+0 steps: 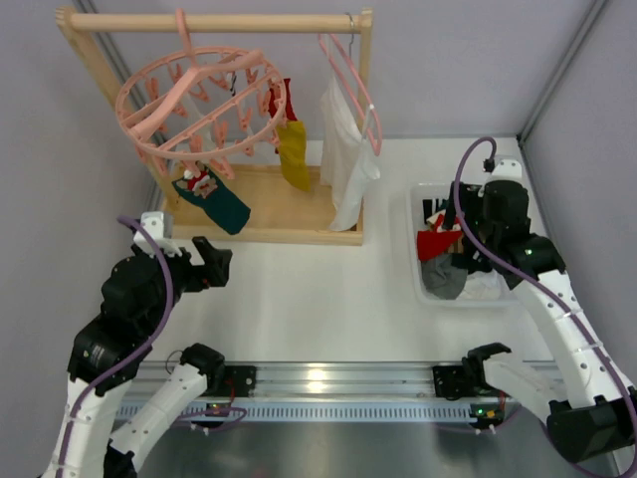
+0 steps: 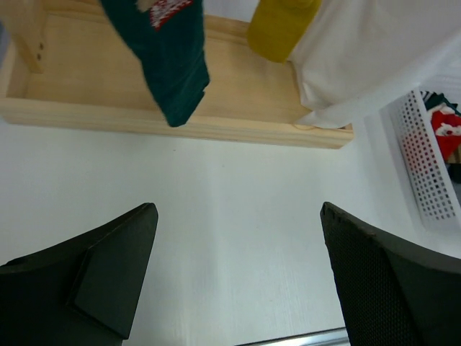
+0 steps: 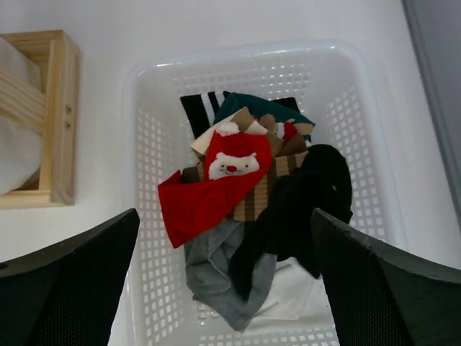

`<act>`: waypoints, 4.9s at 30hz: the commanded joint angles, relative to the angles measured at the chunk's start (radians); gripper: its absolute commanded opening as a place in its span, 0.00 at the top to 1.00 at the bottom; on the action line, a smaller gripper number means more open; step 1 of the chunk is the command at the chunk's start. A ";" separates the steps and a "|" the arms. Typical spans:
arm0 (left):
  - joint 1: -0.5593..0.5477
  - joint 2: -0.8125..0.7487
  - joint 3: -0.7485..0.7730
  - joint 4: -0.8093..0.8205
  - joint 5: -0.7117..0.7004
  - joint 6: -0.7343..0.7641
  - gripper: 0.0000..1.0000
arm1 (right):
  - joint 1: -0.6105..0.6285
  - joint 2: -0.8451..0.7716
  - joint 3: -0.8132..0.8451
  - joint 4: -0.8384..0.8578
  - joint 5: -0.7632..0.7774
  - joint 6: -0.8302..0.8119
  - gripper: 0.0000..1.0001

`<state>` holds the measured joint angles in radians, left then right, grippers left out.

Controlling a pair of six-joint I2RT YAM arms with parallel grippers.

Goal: Remove the socks clipped to the hanger

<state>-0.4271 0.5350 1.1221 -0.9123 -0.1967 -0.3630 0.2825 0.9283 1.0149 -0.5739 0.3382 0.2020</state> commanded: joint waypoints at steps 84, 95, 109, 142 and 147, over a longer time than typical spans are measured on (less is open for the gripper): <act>0.002 0.116 0.116 0.136 0.175 -0.132 0.02 | 0.896 0.782 0.030 1.257 -0.237 -0.056 1.00; 0.001 0.443 0.422 0.184 0.229 -0.197 0.02 | 0.897 0.618 -0.119 1.181 -0.334 0.000 1.00; 0.002 0.528 0.450 0.231 0.102 -0.180 0.18 | 0.905 0.639 -0.118 1.217 -0.390 0.025 1.00; 0.001 0.591 0.378 0.381 0.039 -0.109 0.48 | 0.911 0.615 -0.136 1.286 -0.542 0.056 1.00; 0.001 0.605 0.380 0.394 0.046 -0.108 0.80 | 0.911 0.610 -0.141 1.286 -0.547 0.053 1.00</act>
<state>-0.4263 1.1313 1.5024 -0.6121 -0.1673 -0.4866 1.1652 1.5730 0.8940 0.6640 -0.1600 0.2481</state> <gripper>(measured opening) 0.276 0.012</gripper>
